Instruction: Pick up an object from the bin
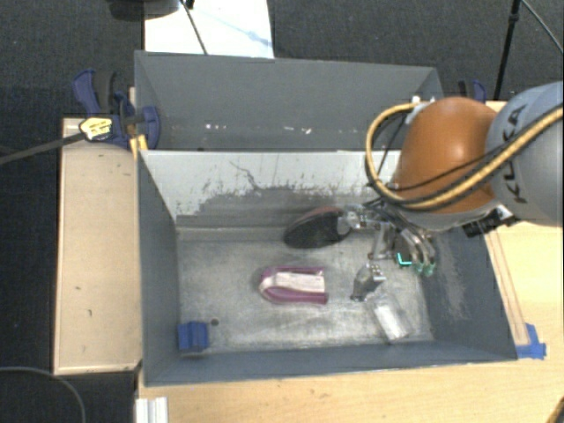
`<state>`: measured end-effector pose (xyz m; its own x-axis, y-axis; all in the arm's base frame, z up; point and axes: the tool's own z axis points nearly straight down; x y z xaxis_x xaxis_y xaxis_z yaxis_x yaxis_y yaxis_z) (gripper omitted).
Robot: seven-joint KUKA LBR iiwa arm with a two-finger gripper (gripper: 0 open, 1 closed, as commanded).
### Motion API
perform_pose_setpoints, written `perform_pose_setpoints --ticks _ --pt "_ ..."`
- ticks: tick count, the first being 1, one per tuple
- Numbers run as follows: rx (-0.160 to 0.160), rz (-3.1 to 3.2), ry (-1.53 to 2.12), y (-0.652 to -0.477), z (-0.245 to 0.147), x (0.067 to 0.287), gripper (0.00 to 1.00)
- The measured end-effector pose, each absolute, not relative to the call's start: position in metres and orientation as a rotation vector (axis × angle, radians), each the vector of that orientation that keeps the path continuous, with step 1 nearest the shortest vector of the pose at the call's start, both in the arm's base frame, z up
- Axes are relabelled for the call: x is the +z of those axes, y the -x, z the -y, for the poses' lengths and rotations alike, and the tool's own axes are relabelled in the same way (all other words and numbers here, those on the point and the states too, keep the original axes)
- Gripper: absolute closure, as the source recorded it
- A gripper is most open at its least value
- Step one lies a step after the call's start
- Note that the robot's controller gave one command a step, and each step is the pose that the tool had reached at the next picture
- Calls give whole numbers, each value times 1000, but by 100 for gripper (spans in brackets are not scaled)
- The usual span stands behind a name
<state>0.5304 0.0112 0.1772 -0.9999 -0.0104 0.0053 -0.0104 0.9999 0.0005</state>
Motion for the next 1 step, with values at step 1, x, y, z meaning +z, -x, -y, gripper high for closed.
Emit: perform_pose_setpoints --ticks 1 --pt "-4 3141 -6 -531 -84 68 0"
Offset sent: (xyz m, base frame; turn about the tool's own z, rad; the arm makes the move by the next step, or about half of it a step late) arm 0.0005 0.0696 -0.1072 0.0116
